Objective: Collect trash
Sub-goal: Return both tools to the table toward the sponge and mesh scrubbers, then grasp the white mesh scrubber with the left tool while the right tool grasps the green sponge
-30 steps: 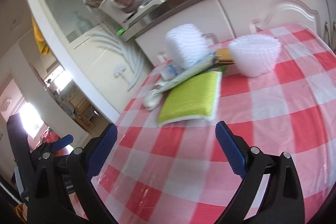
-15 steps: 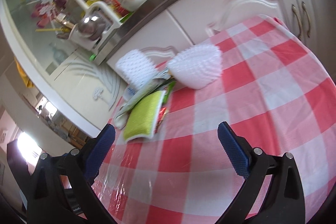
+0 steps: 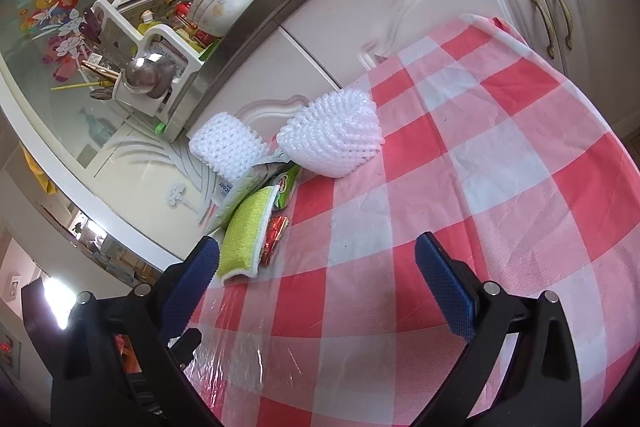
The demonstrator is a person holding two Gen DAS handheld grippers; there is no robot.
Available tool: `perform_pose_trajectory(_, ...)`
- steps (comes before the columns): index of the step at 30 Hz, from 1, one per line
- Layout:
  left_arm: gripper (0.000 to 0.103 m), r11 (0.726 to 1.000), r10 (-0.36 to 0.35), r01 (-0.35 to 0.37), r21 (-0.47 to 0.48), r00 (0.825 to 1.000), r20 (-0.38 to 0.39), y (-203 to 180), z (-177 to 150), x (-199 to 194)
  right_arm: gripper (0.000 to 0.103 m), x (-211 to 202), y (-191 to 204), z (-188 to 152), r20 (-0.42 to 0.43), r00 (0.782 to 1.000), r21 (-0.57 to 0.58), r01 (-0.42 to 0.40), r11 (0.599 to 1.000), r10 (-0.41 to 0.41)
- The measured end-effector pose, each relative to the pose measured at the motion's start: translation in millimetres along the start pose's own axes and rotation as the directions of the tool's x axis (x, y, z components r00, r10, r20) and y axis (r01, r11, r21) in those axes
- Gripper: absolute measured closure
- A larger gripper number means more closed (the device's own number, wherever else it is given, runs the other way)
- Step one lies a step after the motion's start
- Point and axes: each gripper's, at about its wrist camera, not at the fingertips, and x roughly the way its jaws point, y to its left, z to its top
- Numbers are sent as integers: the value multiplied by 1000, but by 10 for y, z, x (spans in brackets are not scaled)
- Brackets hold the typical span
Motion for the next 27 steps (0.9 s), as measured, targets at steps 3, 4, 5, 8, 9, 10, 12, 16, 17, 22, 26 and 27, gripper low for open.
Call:
perform_pose_trajectory(3,10,992,-110,112,-65,993,32,159,173,-22,4,8,-20,6,-2,1000,11,-7,1000,7)
perform_pose_trajectory(4,10,985,-148,151,-87,988,40,212,233,-18,4,10,-22,7,-1,1000,13,-7,1000,7)
perform_pose_trajectory(5,10,971,-202,208,-120,978,56,294,337,-7,4,13,-24,10,-1,1000,14,-8,1000,8)
perform_pose_trajectory(8,10,939,-292,307,-154,950,109,449,664,102,4,13,-20,9,0,1000,14,-9,1000,9)
perform_pose_trajectory(9,10,931,-320,333,-149,941,106,467,774,179,4,16,-19,9,0,1000,14,-10,1000,10)
perform_pose_trajectory(10,10,927,-333,345,-148,938,97,494,921,296,4,20,-19,10,-1,1000,13,-11,1000,11)
perform_pose_trajectory(12,9,925,-339,348,-152,937,84,521,1139,488,4,21,-18,9,5,1000,11,-8,1000,8)
perform_pose_trajectory(16,10,904,-379,384,-188,923,63,589,1494,847,4,35,-19,16,3,1000,15,-17,1000,17)
perform_pose_trajectory(17,10,898,-385,390,-205,921,63,614,1586,948,4,37,-20,19,2,1000,16,-19,1000,19)
perform_pose_trajectory(22,10,892,-394,386,-236,919,17,594,1761,1332,4,56,-37,30,-4,999,30,-32,999,32)
perform_pose_trajectory(26,32,873,-416,399,-281,909,-1,603,1663,1576,4,58,-59,35,-8,999,40,-39,998,40)
perform_pose_trajectory(27,37,870,-420,401,-289,907,-8,595,1636,1604,4,58,-60,35,-8,999,39,-40,998,40)
